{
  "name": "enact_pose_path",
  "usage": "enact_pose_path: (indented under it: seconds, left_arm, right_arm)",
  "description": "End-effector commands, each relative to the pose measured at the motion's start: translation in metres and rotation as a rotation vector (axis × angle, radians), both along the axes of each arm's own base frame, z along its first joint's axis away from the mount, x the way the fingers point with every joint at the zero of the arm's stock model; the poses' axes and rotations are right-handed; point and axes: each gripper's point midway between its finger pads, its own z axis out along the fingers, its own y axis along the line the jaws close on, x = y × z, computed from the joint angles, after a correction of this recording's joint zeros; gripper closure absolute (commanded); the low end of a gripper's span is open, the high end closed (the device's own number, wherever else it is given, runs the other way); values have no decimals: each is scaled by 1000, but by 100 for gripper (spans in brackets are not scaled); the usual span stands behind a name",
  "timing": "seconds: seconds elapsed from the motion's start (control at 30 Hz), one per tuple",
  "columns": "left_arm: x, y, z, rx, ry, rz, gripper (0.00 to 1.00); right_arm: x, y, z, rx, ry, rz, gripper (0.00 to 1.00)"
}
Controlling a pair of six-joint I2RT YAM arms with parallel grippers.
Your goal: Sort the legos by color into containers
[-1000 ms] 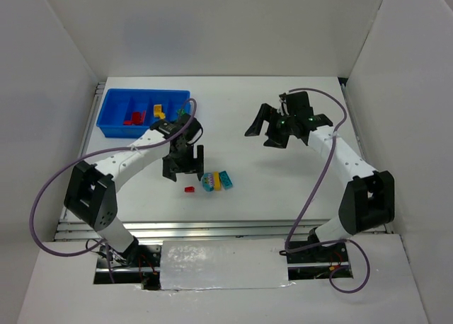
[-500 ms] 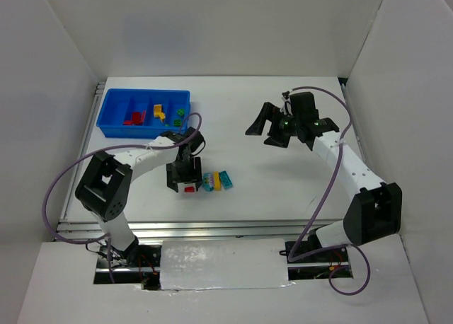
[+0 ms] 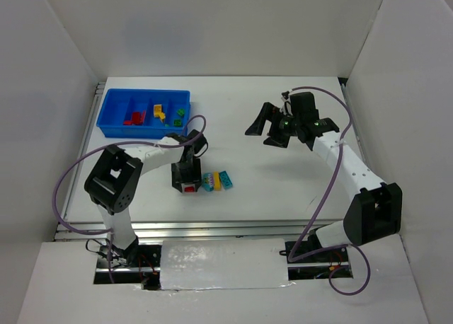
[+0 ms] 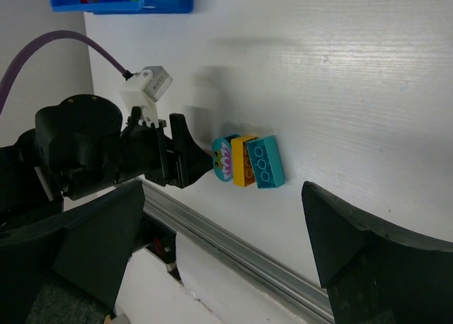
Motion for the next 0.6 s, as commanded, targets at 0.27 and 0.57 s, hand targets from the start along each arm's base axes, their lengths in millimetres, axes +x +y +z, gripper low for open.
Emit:
enact_pose_path:
  seconds: [0.27, 0.57]
  left_arm:
    - [-3, 7, -5, 24, 4, -13, 83]
    - [45, 33, 58, 70, -151, 36, 100]
  right_arm:
    - [3, 8, 14, 21, -58, 37, 0]
    - [6, 10, 15, 17, -59, 42, 0]
